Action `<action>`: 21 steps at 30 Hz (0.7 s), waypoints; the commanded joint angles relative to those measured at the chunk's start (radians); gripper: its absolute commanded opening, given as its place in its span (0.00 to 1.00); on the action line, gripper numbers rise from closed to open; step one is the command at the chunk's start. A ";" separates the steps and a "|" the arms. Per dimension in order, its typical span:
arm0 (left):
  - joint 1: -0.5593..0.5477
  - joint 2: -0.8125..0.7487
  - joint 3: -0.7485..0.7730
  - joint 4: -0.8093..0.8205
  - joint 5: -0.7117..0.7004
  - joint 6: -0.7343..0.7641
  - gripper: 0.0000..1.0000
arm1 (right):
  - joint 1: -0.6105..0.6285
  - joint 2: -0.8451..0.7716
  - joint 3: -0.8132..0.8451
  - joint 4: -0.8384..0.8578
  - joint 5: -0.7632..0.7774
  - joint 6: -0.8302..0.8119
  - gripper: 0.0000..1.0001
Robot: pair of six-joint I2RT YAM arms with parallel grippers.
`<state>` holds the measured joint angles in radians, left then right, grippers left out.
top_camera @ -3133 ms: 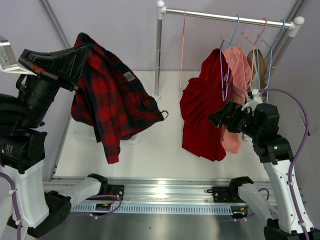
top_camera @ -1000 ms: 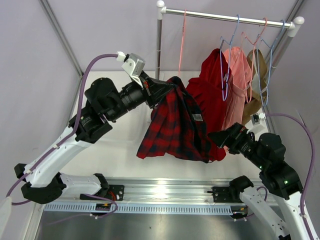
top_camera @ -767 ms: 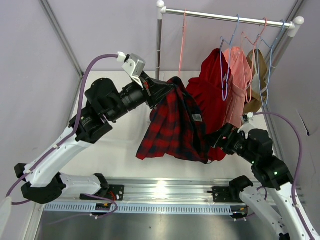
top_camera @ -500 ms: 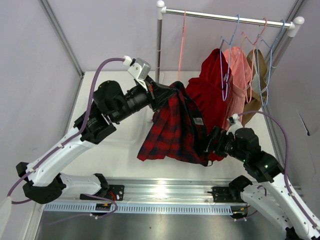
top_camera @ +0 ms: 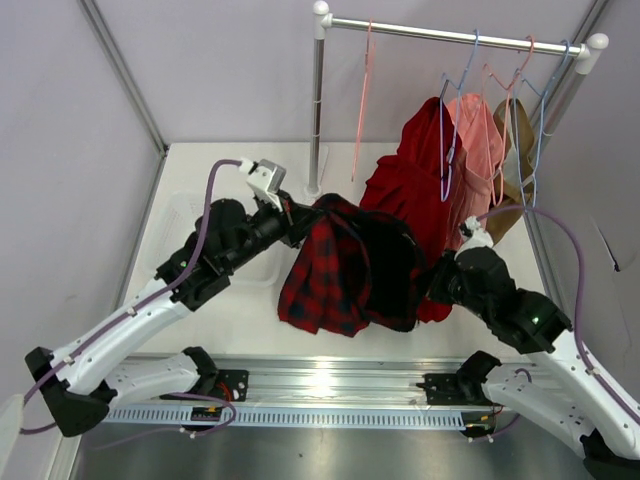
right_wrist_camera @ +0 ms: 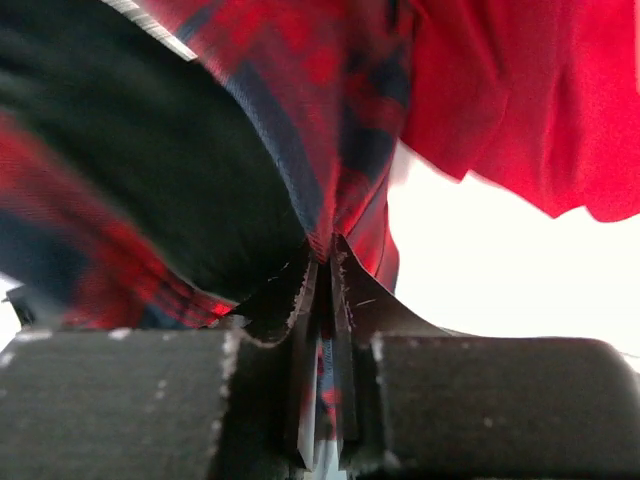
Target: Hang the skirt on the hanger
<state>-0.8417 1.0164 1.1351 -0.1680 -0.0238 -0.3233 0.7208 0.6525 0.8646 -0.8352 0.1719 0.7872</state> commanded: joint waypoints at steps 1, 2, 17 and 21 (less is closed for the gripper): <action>0.085 -0.039 -0.165 0.076 -0.044 -0.115 0.00 | 0.005 0.054 0.163 -0.016 0.147 -0.081 0.08; 0.102 -0.044 -0.190 0.082 -0.047 -0.149 0.00 | 0.005 0.074 0.174 -0.002 0.147 -0.112 0.08; 0.320 0.160 -0.391 0.009 -0.022 -0.321 0.00 | 0.012 0.246 0.038 0.229 -0.008 -0.120 0.06; 0.343 0.198 -0.390 -0.040 -0.097 -0.336 0.00 | 0.032 0.257 -0.012 0.280 -0.015 -0.114 0.06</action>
<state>-0.5236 1.2037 0.7479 -0.1719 -0.0563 -0.6220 0.7391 0.9062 0.8791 -0.6491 0.1684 0.6621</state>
